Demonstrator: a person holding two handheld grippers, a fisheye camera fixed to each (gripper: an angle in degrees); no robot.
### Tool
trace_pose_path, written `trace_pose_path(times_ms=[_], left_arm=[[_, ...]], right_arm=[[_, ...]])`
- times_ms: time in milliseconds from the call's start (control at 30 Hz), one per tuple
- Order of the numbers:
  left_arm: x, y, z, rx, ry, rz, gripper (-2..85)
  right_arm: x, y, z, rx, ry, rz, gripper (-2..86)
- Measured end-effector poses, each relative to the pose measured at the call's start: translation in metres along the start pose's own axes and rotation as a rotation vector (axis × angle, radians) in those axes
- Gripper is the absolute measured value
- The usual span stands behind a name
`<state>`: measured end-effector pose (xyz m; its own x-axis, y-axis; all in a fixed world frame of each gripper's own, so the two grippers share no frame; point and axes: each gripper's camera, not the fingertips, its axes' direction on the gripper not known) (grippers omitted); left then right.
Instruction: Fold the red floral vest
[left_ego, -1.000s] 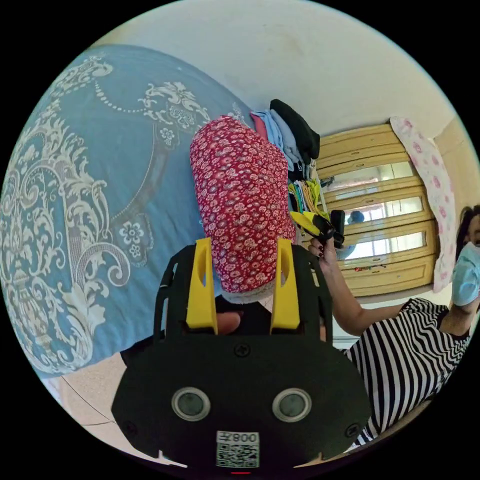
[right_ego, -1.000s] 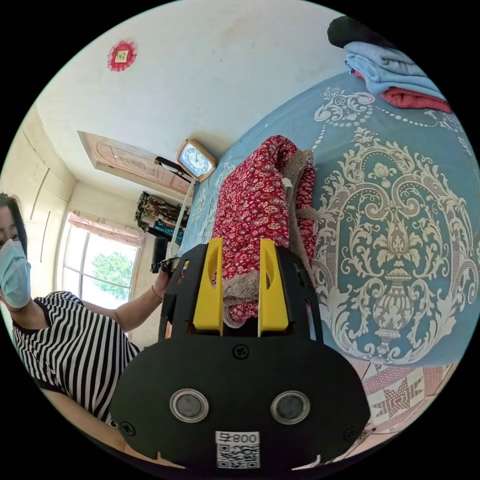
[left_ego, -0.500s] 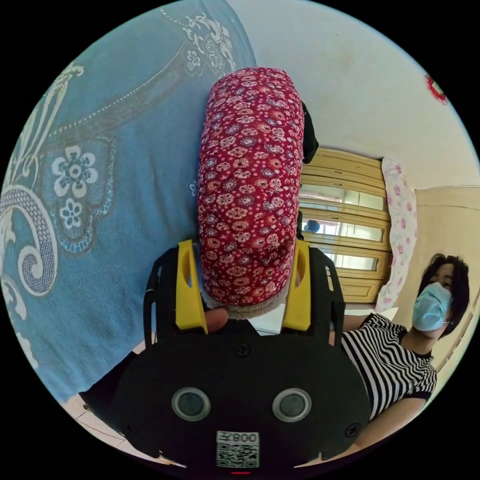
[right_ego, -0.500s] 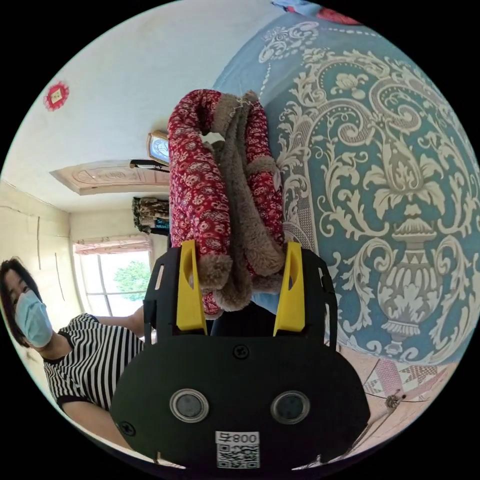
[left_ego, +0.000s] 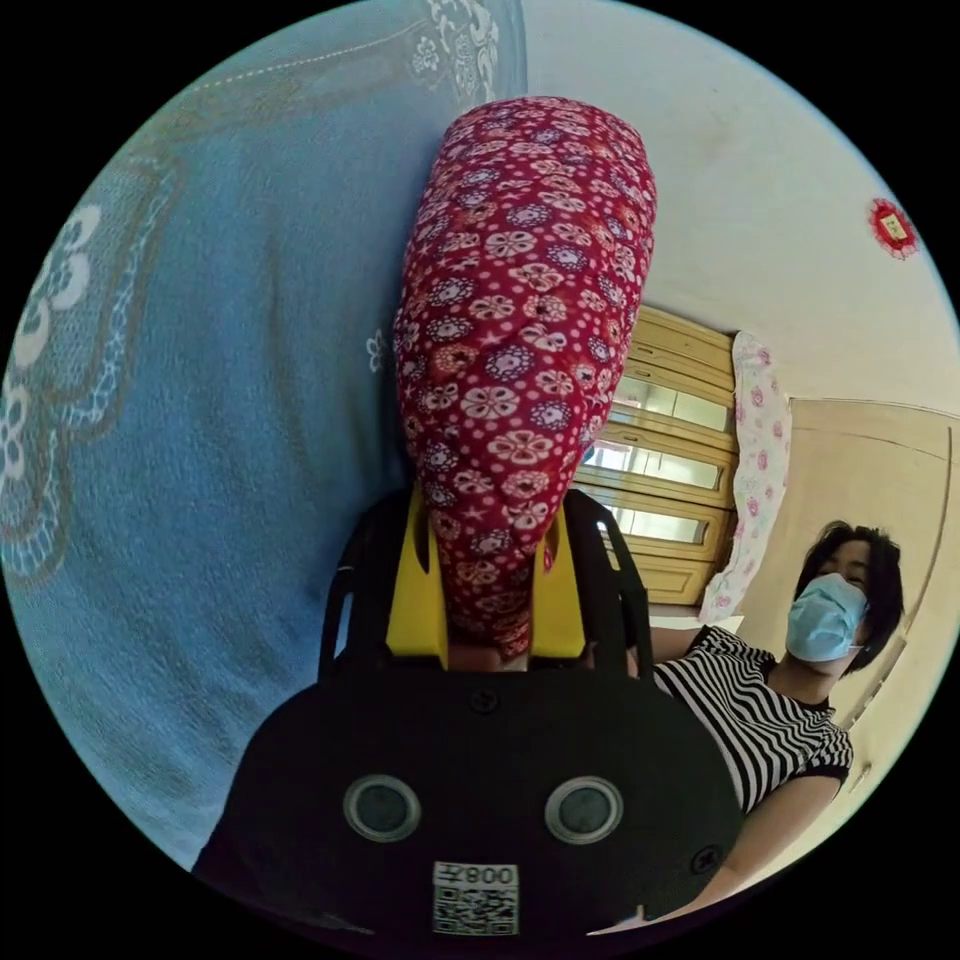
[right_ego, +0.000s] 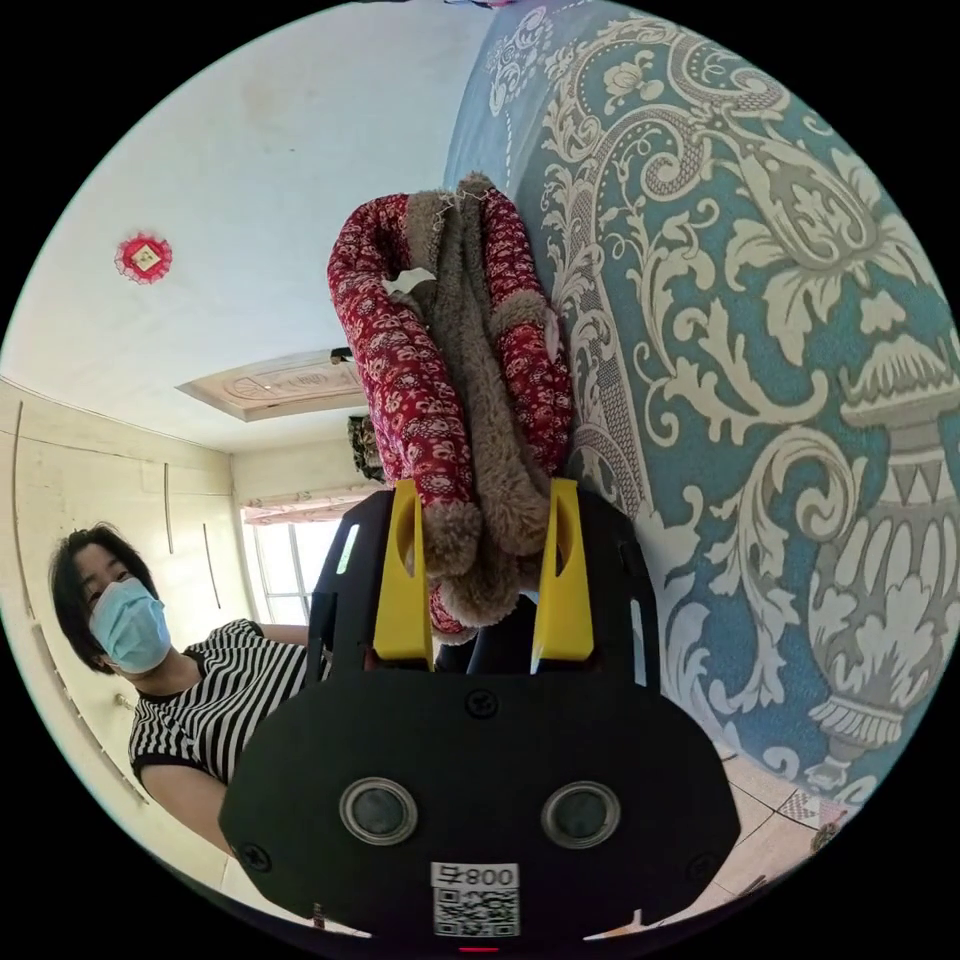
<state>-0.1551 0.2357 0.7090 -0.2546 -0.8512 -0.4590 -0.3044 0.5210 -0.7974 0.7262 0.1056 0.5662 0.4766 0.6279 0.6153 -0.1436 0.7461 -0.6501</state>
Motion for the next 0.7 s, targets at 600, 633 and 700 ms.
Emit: trace_pose_path(times_ms=[600,633,700], left_arm=[[0.100,0.091,0.023,-0.057,-0.081,0.106,14.1],[0.106,0.098,0.028,-0.059,-0.080,0.110,14.1],[0.115,0.108,0.037,-0.060,-0.079,0.121,14.1]], right_arm=[[-0.064,0.123,-0.046,-0.001,-0.054,-0.046,13.8],[-0.070,0.133,-0.050,0.002,-0.052,-0.055,13.8],[-0.078,0.148,-0.057,0.011,-0.050,-0.068,13.8]])
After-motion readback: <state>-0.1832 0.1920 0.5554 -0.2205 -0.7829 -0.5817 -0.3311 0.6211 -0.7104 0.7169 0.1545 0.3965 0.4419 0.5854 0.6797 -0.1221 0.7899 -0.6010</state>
